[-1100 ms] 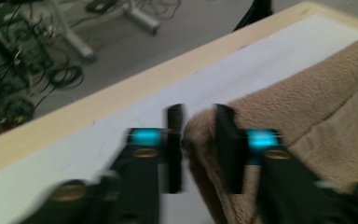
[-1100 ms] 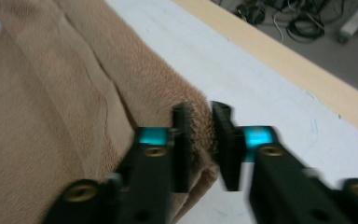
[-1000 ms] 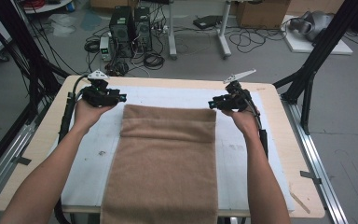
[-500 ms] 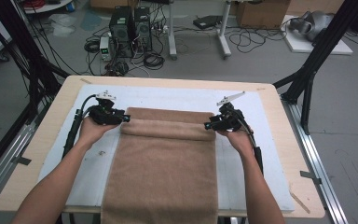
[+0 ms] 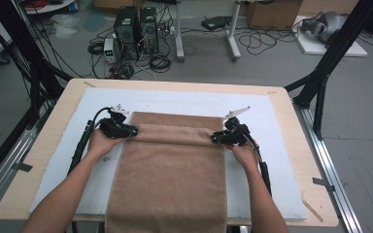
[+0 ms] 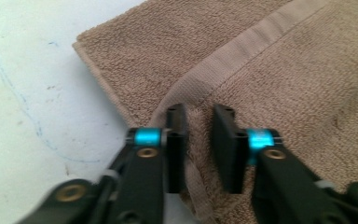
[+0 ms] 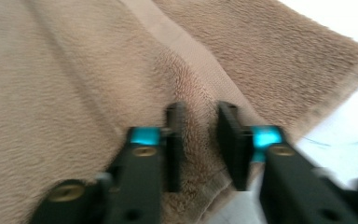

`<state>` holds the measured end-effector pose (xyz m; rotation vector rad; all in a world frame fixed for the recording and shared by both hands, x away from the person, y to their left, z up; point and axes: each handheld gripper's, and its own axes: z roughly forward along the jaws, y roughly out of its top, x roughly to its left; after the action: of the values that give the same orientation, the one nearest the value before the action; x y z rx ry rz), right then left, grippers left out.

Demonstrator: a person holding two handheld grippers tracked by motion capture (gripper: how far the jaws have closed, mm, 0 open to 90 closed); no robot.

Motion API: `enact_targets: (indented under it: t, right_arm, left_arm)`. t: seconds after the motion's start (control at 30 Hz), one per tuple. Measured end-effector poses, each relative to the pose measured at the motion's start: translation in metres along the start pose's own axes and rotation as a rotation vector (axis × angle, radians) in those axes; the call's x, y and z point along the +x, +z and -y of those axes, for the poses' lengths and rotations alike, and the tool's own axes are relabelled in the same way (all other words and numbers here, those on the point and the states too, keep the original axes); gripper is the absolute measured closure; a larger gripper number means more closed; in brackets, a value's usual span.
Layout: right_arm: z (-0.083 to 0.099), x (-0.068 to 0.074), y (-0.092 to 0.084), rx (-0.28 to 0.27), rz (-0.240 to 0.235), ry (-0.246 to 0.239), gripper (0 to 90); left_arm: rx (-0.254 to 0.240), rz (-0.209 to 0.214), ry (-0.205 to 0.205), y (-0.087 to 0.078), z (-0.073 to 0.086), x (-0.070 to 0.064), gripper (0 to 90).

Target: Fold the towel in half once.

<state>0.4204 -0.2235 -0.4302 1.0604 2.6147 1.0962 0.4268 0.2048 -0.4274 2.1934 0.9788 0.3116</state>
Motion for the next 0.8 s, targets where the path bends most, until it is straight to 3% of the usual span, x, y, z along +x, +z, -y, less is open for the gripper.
enact_targets:
  t: [0.07,0.17,0.3,0.4,0.53,0.67,0.73,0.8]
  right_arm:
    - [-0.002,0.002,-0.002,0.004,-0.001,-0.018,83.6]
    - [-0.005,0.005,-0.008,0.0,-0.001,-0.041,84.1]
    - [-0.008,0.011,-0.027,-0.058,-0.026,-0.063,84.1]
    - [-0.009,0.021,-0.044,-0.083,-0.058,-0.087,84.1]
    - [-0.001,0.041,-0.066,-0.102,-0.092,-0.127,83.8]
    - [0.024,0.07,-0.083,-0.128,-0.145,-0.182,83.6]
    - [0.037,0.086,-0.09,-0.134,-0.168,-0.199,83.5]
    - [0.052,0.103,-0.101,-0.143,-0.251,-0.211,80.5]
  left_arm:
    - [-0.003,0.002,0.015,-0.002,-0.001,-0.001,84.4]
    - [-0.037,0.013,0.006,-0.011,-0.002,0.0,84.9]
    - [-0.128,0.032,0.009,-0.036,-0.006,-0.005,84.9]
    - [-0.183,0.023,0.041,-0.056,-0.003,-0.018,84.6]
    - [-0.214,0.034,0.078,-0.077,0.018,-0.038,84.6]
    - [-0.236,0.053,0.098,-0.098,0.046,-0.061,84.7]
    - [-0.233,0.097,0.114,-0.114,0.067,-0.081,84.7]
    - [-0.237,0.141,0.128,-0.129,0.085,-0.097,82.3]
